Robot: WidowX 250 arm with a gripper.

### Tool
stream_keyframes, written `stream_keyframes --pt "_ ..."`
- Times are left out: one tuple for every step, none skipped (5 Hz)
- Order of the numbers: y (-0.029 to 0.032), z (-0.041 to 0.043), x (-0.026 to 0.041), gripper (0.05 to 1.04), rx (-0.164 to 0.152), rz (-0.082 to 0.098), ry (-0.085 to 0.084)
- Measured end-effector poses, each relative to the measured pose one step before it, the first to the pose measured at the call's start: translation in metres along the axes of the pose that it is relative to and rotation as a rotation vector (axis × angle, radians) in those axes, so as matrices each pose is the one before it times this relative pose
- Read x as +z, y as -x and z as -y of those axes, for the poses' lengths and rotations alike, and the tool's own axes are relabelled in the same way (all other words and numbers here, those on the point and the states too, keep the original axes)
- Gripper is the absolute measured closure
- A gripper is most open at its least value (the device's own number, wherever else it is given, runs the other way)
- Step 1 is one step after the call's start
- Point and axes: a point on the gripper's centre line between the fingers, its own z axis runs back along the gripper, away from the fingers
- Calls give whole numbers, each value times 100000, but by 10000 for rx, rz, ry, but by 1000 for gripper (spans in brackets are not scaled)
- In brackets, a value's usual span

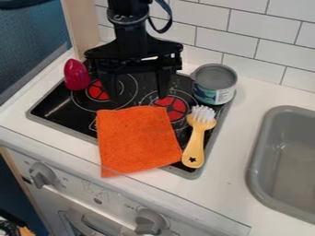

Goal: Move the tin to the top left side of the jiko

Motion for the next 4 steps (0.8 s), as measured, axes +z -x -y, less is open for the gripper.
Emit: stream_keyframes --pt "237 -155 -632 83 128 -210 -127" --pt "553 2531 -363 83 404 46 164" --pt "-225 1765 -14 83 1000 -16 280" --pt "-87 3350 -151 83 1245 287 167"
